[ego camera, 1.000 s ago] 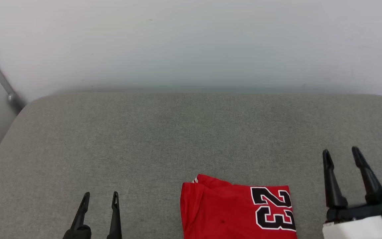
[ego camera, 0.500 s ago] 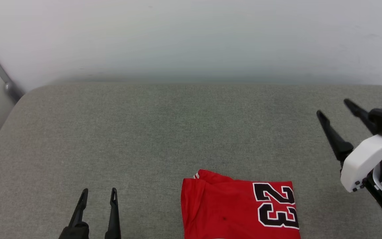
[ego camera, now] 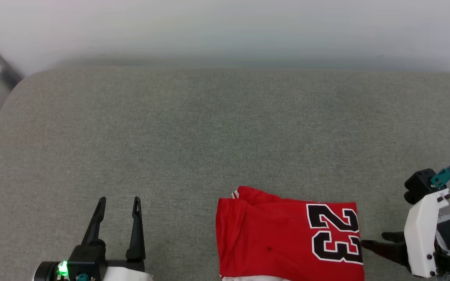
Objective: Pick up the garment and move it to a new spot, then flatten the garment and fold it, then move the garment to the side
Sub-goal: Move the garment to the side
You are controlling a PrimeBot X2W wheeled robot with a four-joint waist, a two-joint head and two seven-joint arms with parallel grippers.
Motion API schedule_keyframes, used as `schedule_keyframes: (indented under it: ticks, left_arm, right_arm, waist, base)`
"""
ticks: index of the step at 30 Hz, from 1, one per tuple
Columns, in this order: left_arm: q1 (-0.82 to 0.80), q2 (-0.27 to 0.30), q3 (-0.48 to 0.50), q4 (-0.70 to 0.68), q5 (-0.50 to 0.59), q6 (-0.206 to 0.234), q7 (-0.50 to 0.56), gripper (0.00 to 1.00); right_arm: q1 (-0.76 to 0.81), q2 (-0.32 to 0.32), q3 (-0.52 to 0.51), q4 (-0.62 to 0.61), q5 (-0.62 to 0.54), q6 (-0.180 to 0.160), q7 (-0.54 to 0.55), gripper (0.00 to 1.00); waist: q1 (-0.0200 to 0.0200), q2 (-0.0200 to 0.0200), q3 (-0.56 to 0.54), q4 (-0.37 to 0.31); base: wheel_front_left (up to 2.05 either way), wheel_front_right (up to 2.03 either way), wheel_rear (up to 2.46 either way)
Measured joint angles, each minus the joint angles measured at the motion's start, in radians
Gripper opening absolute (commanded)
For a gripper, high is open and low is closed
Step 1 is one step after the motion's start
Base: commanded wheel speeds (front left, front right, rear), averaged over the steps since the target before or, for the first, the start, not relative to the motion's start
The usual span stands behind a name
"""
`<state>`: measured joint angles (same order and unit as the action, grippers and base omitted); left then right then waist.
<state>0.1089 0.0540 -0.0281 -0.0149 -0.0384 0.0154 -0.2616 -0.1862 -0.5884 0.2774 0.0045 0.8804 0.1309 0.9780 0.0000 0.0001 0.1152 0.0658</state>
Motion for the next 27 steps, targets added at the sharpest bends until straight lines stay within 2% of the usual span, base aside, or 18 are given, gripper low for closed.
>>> schedule_keyframes:
  ticks: [9, 15, 16, 17, 18, 22, 27]
  left_arm:
    - [-0.079, -0.001, -0.010, -0.001, 0.000, -0.016, 0.000, 1.00]
    - [-0.110, -0.002, -0.016, 0.007, 0.000, -0.020, 0.000, 1.00]
    - [-0.116, -0.002, -0.017, 0.008, 0.000, -0.020, 0.000, 1.00]
    - [-0.118, -0.002, -0.017, 0.009, 0.000, -0.020, 0.000, 1.00]
    - [-0.118, -0.002, -0.017, 0.011, -0.001, -0.020, 0.000, 1.00]
    - [-0.118, -0.002, -0.015, 0.020, -0.001, -0.019, 0.000, 1.00]
    - [-0.103, -0.002, -0.007, 0.020, -0.002, -0.012, 0.000, 1.00]
  right_arm:
    - [0.000, 0.119, -0.027, 0.073, 0.085, 0.000, -0.001, 1.00]
    - [-0.030, 0.114, 0.013, 0.091, 0.105, 0.000, -0.009, 1.00]
    - [-0.034, 0.109, 0.023, 0.090, 0.106, 0.000, -0.010, 0.93]
    - [-0.039, 0.102, 0.031, 0.088, 0.107, 0.000, -0.014, 0.93]
    - [-0.040, 0.096, 0.039, 0.086, 0.108, 0.000, -0.027, 0.00]
    - [-0.057, 0.090, 0.075, 0.085, 0.119, 0.000, -0.072, 0.00]
    - [-0.089, 0.049, 0.120, 0.051, 0.124, 0.000, -0.115, 0.00]
  waist:
    - [0.0000, 0.0000, 0.116, 0.029]
    - [0.0000, 0.0000, 0.178, 0.049]
    - [0.0000, 0.0000, 0.184, 0.052]
    - [0.0000, 0.0000, 0.188, 0.054]
    - [0.0000, 0.0000, 0.190, 0.056]
    - [0.0001, 0.0000, 0.176, 0.054]
    - [0.0000, 0.0000, 0.141, 0.035]
  base:
    - [0.00, 0.00, 0.00]
    - [0.00, 0.00, 0.00]
    - [0.00, 0.00, 0.00]
    - [0.00, 0.00, 0.00]
    - [0.00, 0.00, 0.00]
    - [0.00, 0.00, 0.00]
    - [0.00, 0.00, 0.00]
